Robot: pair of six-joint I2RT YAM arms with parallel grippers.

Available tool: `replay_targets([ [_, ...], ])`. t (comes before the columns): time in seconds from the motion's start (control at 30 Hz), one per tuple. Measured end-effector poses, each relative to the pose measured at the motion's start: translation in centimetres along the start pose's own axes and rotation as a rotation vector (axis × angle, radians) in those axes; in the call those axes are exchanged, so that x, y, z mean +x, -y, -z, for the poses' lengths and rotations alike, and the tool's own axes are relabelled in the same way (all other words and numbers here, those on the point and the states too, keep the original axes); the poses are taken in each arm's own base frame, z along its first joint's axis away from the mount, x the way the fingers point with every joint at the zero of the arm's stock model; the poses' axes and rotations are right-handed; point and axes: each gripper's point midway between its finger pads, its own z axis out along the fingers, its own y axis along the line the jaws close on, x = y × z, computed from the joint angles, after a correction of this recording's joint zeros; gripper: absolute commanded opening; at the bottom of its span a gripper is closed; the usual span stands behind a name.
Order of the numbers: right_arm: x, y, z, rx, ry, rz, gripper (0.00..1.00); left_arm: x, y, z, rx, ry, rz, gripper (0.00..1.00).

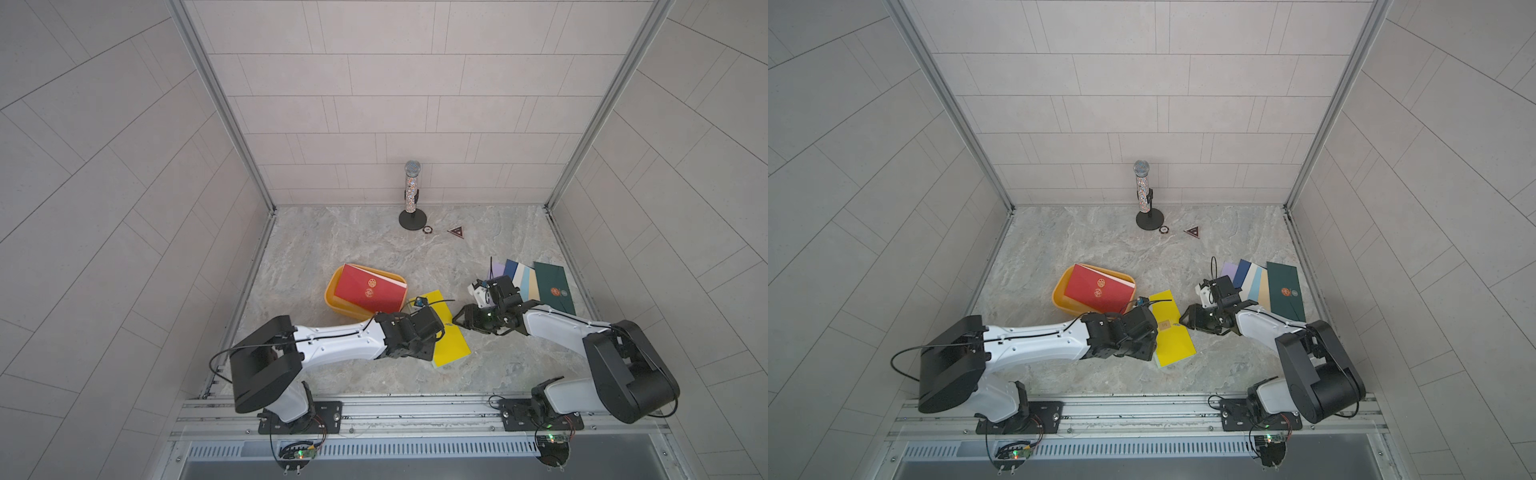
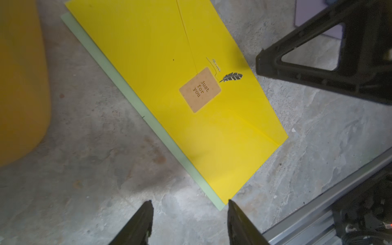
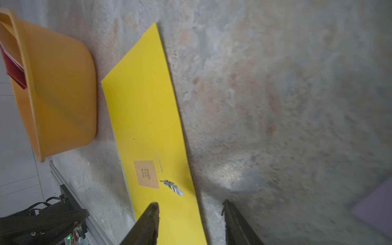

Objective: Put the sealed envelopes into the storage box
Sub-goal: Place the envelope in the storage box, then pick up the envelope from the center of the board.

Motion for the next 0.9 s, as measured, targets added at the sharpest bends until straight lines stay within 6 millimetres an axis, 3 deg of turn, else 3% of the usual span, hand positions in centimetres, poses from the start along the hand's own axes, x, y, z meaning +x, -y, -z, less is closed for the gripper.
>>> replay_targets([
  [0.23, -0.4, -0.7, -0.7, -0.053, -0.002, 0.012, 0.52, -1.2, 0.9, -1.9, -0.002, 0.006, 0.013, 0.54],
  [0.53, 0.2, -1.5, -1.1, -0.132, -0.02, -0.024, 0.5, -1.4, -0.4, -4.5, -0.025, -0.018, 0.05, 0.52],
  [0.9, 0.1, -2.1, -1.3, -0.216, -0.015, -0.114, 0.47, -1.7, -0.4, -4.7, -0.006, -0.021, 0.076, 0.52],
])
